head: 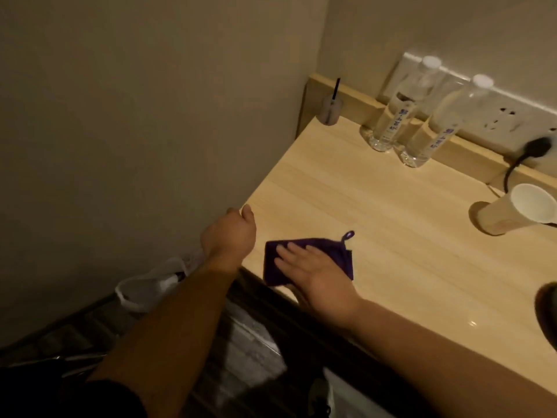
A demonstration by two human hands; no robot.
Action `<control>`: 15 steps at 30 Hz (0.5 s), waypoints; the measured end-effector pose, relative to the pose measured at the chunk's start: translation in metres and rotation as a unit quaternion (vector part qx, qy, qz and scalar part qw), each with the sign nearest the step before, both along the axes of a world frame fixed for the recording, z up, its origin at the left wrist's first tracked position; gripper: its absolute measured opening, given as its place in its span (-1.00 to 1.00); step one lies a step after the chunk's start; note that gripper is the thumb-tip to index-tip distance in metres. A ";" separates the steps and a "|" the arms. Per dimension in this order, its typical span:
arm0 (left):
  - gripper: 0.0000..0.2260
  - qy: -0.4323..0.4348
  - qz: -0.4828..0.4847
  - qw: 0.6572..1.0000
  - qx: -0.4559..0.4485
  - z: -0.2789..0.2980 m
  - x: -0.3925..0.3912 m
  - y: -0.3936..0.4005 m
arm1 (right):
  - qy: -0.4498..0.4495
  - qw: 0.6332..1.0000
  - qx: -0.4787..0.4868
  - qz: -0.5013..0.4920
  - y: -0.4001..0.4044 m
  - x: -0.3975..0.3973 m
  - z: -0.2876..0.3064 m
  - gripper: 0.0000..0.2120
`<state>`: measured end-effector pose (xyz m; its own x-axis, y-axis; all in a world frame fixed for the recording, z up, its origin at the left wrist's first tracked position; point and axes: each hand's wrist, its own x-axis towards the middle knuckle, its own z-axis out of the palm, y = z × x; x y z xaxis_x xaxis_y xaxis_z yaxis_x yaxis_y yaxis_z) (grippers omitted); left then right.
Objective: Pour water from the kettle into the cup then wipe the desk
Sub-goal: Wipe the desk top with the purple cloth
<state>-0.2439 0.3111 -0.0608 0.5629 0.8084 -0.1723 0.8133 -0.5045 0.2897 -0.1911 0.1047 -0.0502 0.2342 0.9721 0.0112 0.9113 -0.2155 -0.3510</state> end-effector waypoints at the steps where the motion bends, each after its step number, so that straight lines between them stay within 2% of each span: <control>1: -0.46 0.002 0.002 1.000 -0.005 0.003 0.000 0.000 | 0.019 1.000 -0.017 0.000 -0.014 -0.021 0.003 -0.58; 4: -0.45 0.002 0.005 1.000 -0.010 0.006 0.002 -0.001 | 0.167 0.984 -0.033 -0.058 -0.040 -0.063 0.022 -0.55; 6: -0.43 -0.003 0.006 1.000 -0.005 0.005 0.002 -0.003 | 0.310 0.937 0.008 -0.160 -0.050 -0.068 0.046 -0.60; 7: -0.43 -0.005 0.007 1.000 -0.006 0.006 0.002 -0.003 | 0.389 0.895 0.032 -0.216 -0.054 -0.065 0.060 -0.65; 8: -0.44 -0.005 0.009 1.000 -0.009 0.006 0.002 -0.003 | 0.473 0.837 0.055 -0.271 -0.057 -0.058 0.073 -0.68; 10: -0.45 0.000 0.008 1.000 -0.011 0.007 0.002 -0.003 | 0.615 0.690 0.117 -0.364 -0.062 -0.034 0.087 -0.70; 11: -0.44 0.002 0.007 1.000 -0.012 0.007 0.003 -0.003 | 0.657 0.622 0.164 -0.393 -0.062 -0.018 0.091 -0.70; 12: -0.44 0.002 0.009 1.000 -0.013 0.006 0.004 -0.002 | 0.666 0.585 0.205 -0.414 -0.060 0.002 0.095 -0.69; 13: -0.44 -0.001 0.012 1.000 -0.014 0.007 0.004 -0.003 | 0.648 0.583 0.233 -0.430 -0.056 0.024 0.099 -0.71; 14: -0.44 -0.002 0.015 1.000 -0.014 0.006 0.004 -0.002 | 0.612 0.608 0.245 -0.443 -0.051 0.048 0.102 -0.76; 15: -0.45 -0.001 0.015 1.000 -0.010 0.005 0.003 -0.002 | 0.557 0.653 0.242 -0.453 -0.043 0.073 0.104 -0.79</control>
